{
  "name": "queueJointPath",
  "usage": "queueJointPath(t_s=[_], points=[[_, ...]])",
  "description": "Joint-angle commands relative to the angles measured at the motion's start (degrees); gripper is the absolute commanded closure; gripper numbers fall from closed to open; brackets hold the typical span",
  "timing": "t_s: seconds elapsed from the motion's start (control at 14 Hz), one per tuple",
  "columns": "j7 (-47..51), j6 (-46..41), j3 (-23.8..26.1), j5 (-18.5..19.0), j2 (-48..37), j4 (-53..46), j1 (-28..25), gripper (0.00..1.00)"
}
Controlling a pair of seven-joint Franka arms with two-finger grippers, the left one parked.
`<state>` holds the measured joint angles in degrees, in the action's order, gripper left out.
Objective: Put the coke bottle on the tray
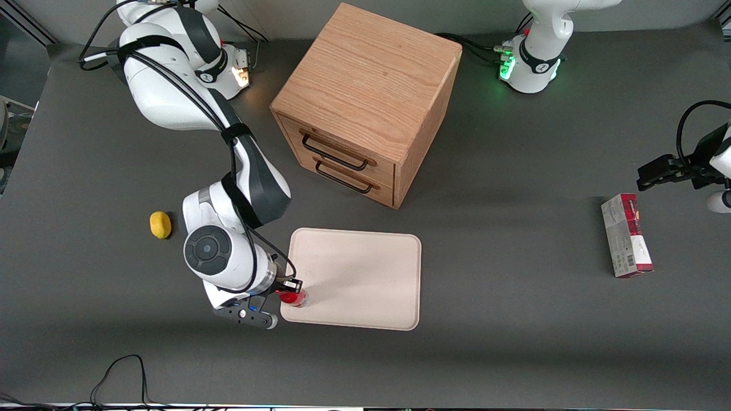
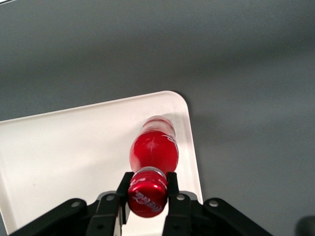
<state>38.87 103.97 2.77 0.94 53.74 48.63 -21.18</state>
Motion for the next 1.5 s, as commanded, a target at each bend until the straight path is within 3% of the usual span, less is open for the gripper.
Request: queueJointPath(t_s=[0.0, 0.36, 0.43, 1.43], points=[[2.0, 0.26, 0.05, 1.17, 1.1, -2.4, -0.44, 1.0], [1.91, 0.7, 0.05, 1.17, 1.19, -2.05, -0.35, 0.96], [1.91, 0.7, 0.05, 1.17, 1.19, -1.96, -0.35, 0.02], [2.18, 0.7, 0.05, 1.08, 1.1, -1.96, -0.35, 0.0]])
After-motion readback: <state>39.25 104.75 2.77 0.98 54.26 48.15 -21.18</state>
